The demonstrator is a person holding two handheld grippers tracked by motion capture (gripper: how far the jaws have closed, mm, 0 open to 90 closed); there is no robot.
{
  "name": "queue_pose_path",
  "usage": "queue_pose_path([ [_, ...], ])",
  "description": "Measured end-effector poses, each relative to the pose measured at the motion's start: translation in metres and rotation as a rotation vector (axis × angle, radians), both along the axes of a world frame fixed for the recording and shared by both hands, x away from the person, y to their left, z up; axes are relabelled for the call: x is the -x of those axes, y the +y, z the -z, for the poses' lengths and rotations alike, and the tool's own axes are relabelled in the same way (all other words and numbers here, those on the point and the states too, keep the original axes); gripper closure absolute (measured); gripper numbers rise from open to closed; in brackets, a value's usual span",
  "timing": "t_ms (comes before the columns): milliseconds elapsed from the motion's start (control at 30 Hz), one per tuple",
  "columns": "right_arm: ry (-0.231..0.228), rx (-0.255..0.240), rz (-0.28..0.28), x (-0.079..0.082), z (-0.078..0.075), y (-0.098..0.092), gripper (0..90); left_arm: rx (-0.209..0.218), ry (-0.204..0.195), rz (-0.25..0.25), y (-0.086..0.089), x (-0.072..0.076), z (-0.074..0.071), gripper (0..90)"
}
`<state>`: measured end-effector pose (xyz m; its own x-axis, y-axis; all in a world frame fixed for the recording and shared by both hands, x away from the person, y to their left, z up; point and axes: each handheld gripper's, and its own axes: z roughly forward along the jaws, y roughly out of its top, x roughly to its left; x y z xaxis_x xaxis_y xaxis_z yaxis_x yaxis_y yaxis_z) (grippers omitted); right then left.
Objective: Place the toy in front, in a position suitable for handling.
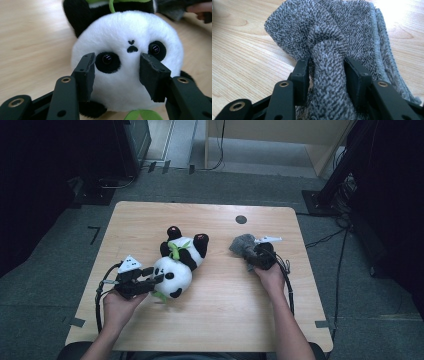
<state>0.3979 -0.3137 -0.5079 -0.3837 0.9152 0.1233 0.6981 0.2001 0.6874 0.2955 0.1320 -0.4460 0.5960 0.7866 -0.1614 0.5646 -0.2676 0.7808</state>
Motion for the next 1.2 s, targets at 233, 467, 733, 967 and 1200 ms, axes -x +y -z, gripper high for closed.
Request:
queue_pose_path([
  [233,-0.001,0.001,0.001,0.000,0.000,0.000,57.1,0.016,-0.020,0.010,0.006,0.009,0.000,38.7],
  [467,0.001,0.002,0.002,0.000,0.000,0.000,57.0,0.016,-0.008,0.055,0.006,0.021,0.007,36.4],
  [733,0.002,-0.005,0.003,0.000,0.000,0.000,56.6,-0.070,0.013,0.033,0.005,0.016,0.023,32.9],
  [967,0.003,-0.010,0.002,0.001,0.000,-0.001,56.4,-0.099,0.019,-0.004,0.020,-0.005,0.027,30.4],
  [1200,0.002,-0.015,0.004,0.001,0.000,-0.001,56.2,-0.099,0.024,-0.042,0.032,-0.022,0.028,30.4],
])
